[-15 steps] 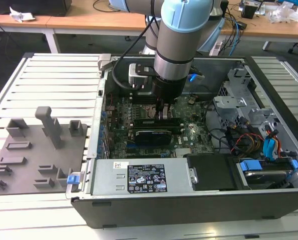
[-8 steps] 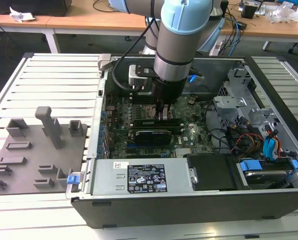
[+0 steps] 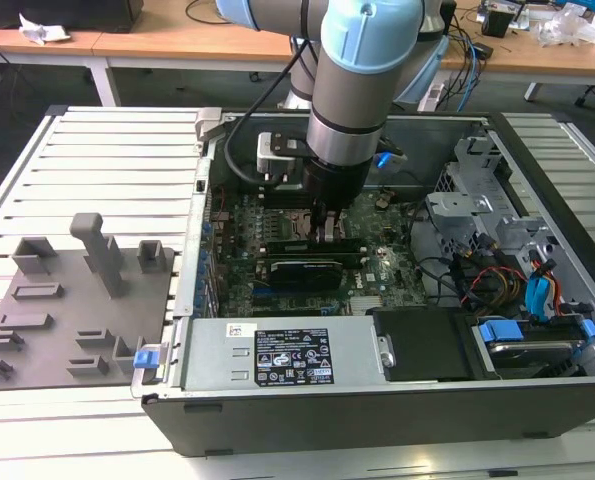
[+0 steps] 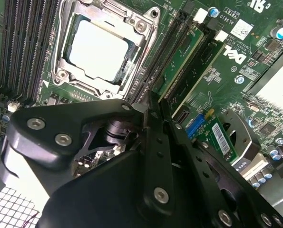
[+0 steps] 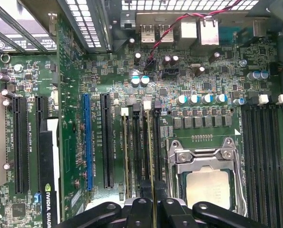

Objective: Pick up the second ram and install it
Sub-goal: 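Insert the second ram into the second slot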

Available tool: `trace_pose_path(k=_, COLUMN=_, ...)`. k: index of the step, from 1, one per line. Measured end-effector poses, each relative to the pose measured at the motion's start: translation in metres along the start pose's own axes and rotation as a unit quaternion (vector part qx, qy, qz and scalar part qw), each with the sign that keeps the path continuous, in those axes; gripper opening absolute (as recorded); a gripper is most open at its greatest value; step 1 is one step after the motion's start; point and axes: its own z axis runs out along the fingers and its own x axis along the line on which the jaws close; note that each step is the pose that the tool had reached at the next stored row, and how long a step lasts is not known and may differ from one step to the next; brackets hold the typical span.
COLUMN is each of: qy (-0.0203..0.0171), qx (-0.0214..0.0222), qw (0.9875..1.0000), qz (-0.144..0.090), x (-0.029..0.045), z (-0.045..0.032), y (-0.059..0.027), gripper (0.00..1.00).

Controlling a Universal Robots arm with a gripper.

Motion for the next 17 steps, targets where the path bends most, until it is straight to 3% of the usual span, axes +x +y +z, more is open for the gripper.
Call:
trace_pose_path(k=11, qy=-0.0022, qx=0.0, qw=1.0, qz=0.001, x=0.001, z=0.0014, y=0.0001, gripper=0.15)
trace_pose_path(k=12, qy=-0.0021, qx=0.0, qw=1.0, qz=0.001, x=0.001, z=0.0012, y=0.0001, gripper=0.21)
trace_pose_path(k=14, qy=0.001, qx=0.0002, qw=1.0, qz=0.001, x=-0.001, z=-0.0171, y=0.0012, gripper=0.21)
trace_pose_path(k=17, qy=0.0036, qx=0.0003, qw=1.0, qz=0.001, x=-0.0041, z=-0.0241, y=0.0017, gripper=0.2)
